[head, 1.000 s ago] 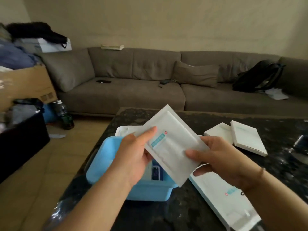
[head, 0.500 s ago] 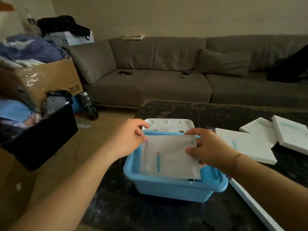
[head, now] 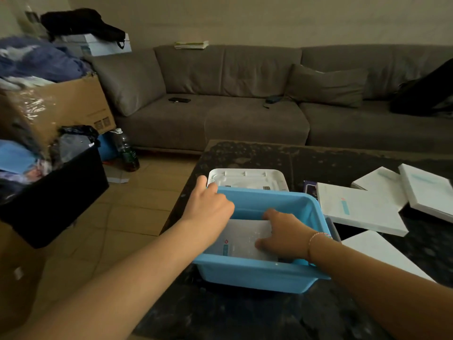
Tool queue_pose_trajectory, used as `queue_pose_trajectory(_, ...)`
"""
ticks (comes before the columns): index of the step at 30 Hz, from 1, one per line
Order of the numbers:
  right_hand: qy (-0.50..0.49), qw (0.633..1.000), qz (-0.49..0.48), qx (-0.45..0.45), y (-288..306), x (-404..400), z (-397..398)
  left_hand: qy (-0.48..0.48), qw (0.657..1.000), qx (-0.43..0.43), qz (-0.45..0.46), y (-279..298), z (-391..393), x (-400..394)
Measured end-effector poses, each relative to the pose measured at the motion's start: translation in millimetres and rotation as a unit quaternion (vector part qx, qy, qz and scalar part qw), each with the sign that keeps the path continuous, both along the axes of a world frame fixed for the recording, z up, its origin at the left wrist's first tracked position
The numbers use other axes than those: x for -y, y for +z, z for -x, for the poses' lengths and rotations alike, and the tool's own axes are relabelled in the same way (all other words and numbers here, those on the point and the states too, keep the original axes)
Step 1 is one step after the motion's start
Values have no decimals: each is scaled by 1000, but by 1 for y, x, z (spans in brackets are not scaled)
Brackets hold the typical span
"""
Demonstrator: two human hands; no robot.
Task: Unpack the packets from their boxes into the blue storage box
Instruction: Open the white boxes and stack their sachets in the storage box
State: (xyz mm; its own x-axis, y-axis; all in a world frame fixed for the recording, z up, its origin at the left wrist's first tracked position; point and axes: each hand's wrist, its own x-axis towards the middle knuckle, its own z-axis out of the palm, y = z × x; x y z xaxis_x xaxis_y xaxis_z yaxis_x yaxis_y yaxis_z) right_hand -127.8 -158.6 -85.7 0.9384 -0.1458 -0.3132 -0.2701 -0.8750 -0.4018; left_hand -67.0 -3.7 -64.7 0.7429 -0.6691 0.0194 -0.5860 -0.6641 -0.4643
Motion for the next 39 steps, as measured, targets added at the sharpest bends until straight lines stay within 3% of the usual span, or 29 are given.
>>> queue_pose_trajectory(4, 41, 996, 77, -10, -6, 3, 2, -2, 1000, -20, -14, -3, -1, 0)
queue_pose_trajectory(14, 102, 990, 94, -25, 6, 5, 9, 17, 996, -69, -55, 9, 4, 5)
queue_pose_trajectory(16, 78, 994, 68, 39, 27, 11, 20, 8, 998, -54, 9, 22, 12, 11)
queue_pose_trajectory(17, 56, 994, 39, 85, 40, 16, 30, -18, 995, -41, 89, 27, 19, 15)
queue_pose_trajectory(19, 7, 981, -7, 191, 67, 34, 56, -115, 945, -15, 307, 32, 45, 28)
queue_pose_trajectory(21, -72, 952, -51, 292, 81, 62, 90, -262, 846, -18, 465, 26, 84, 48)
queue_pose_trajectory(23, -155, 914, -89, 365, 75, 97, 122, -368, 786, -52, 494, 4, 127, 76)
queue_pose_trajectory(25, -224, 887, -120, 385, 56, 130, 151, -412, 790, -99, 443, -29, 159, 107)
queue_pose_trajectory(29, -314, 865, -160, 358, 10, 180, 205, -365, 872, -143, 294, -97, 186, 155)
queue_pose_trajectory(32, -334, 864, -163, 339, -20, 196, 237, -320, 882, -172, 299, -123, 191, 173)
queue_pose_trajectory(35, -324, 882, -142, 311, -38, 201, 257, -310, 868, -163, 353, -130, 192, 181)
queue_pose_trajectory(39, -295, 900, -26, 320, -54, 197, 271, -226, 793, -211, 525, -121, 196, 185)
